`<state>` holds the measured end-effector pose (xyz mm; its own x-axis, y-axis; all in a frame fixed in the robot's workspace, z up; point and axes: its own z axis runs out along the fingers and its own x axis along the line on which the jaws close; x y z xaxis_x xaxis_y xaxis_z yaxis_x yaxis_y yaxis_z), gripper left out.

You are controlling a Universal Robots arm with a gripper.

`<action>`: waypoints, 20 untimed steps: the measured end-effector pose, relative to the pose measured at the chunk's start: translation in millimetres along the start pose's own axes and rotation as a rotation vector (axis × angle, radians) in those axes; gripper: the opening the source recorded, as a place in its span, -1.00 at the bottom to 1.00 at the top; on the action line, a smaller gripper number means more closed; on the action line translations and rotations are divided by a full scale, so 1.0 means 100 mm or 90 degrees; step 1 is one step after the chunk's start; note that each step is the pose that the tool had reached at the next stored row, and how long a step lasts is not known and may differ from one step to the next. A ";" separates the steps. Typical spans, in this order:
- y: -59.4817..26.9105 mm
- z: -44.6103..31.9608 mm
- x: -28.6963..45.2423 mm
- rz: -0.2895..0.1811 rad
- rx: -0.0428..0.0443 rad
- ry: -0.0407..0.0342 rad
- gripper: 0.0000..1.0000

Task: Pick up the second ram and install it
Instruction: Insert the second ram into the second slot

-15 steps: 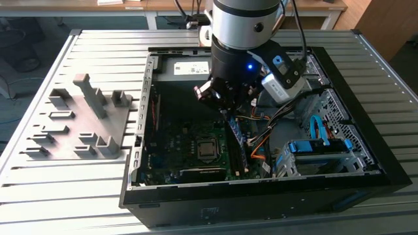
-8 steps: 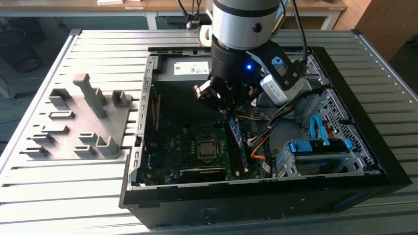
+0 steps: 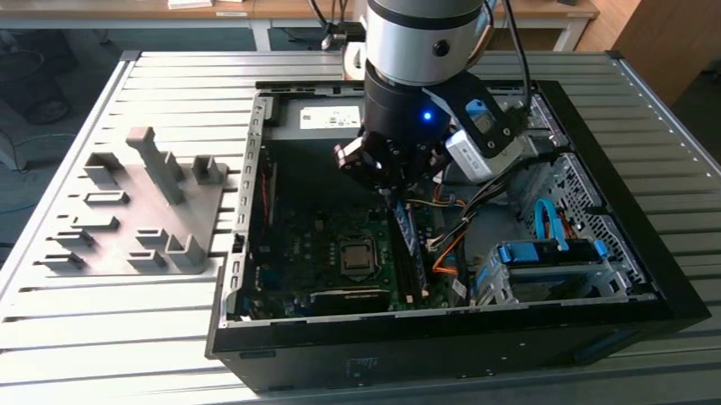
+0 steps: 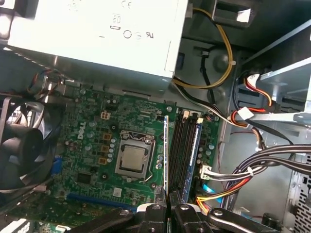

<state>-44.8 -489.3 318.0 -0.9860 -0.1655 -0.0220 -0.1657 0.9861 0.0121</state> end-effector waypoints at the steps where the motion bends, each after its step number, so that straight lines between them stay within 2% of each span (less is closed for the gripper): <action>1: 0.000 0.000 0.000 0.004 0.0001 -0.0001 -0.73; 20: 0.000 0.003 0.000 0.067 0.0015 -0.0008 -0.73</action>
<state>-44.8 -489.3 317.6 -0.9979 -0.0606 -0.0220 -0.0608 0.9981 0.0121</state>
